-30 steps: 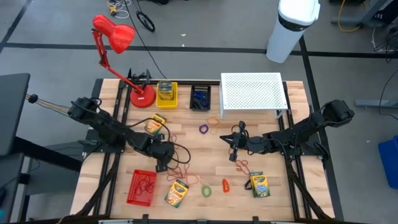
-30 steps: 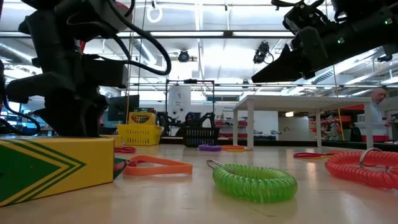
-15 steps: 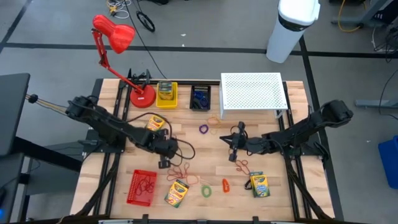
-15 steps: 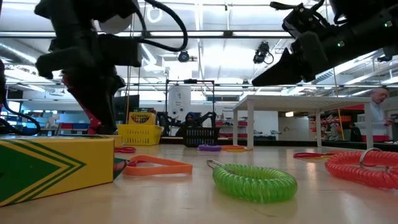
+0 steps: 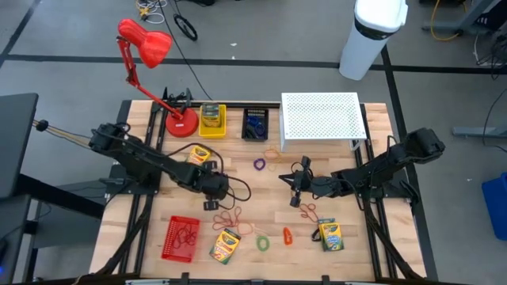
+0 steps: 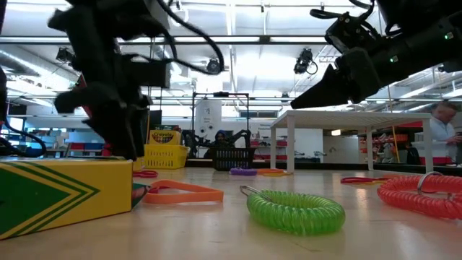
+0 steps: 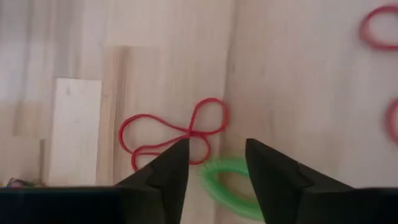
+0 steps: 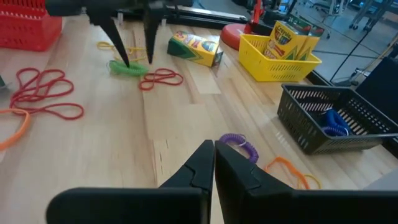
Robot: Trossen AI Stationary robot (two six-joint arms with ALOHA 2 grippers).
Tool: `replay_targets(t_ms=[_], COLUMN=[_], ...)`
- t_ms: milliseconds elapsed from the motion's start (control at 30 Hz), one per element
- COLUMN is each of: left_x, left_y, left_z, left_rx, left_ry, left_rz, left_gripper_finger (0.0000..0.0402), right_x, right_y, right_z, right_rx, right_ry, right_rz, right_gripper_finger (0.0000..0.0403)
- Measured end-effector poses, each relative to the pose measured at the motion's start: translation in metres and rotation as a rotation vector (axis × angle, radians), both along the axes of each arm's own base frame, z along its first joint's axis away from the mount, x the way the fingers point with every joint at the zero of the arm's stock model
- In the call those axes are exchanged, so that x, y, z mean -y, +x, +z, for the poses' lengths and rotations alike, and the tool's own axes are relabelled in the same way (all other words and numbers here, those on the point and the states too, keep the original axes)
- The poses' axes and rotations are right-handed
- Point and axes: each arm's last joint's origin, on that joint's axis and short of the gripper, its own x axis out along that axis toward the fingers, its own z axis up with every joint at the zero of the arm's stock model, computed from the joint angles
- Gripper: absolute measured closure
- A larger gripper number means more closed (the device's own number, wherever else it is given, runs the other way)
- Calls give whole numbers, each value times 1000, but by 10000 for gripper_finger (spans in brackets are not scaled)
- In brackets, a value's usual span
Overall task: Pick & Place Office Desk Supplies
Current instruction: Put the red rubber band into the red bin
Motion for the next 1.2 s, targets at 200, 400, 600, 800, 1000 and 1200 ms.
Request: replay_targets(t_ms=[200,400,600,800,1000,1200], left_x=[-13,-25,-28,-29,-27,-14], left_y=[9,13,14,14,21,12], left_z=[-15,-18,-18,-4,37,67], left_rx=[-47,-55,-65,-40,64,54], left_ry=[20,-31,-49,28,51,31], left_rz=[-41,-21,-60,-105,-125,-158], left_gripper_finger=[226,274,361,396,397,398], right_x=[0,0,0,0,0,0], right_y=[0,0,0,0,0,0], right_z=[0,0,0,0,0,-1], right_rx=[-1,-4,-4,-4,-5,-9], right_ry=[0,-1,-2,-2,-2,-3], right_rz=[0,0,0,0,0,0], right_gripper_finger=[379,379,379,379,379,379])
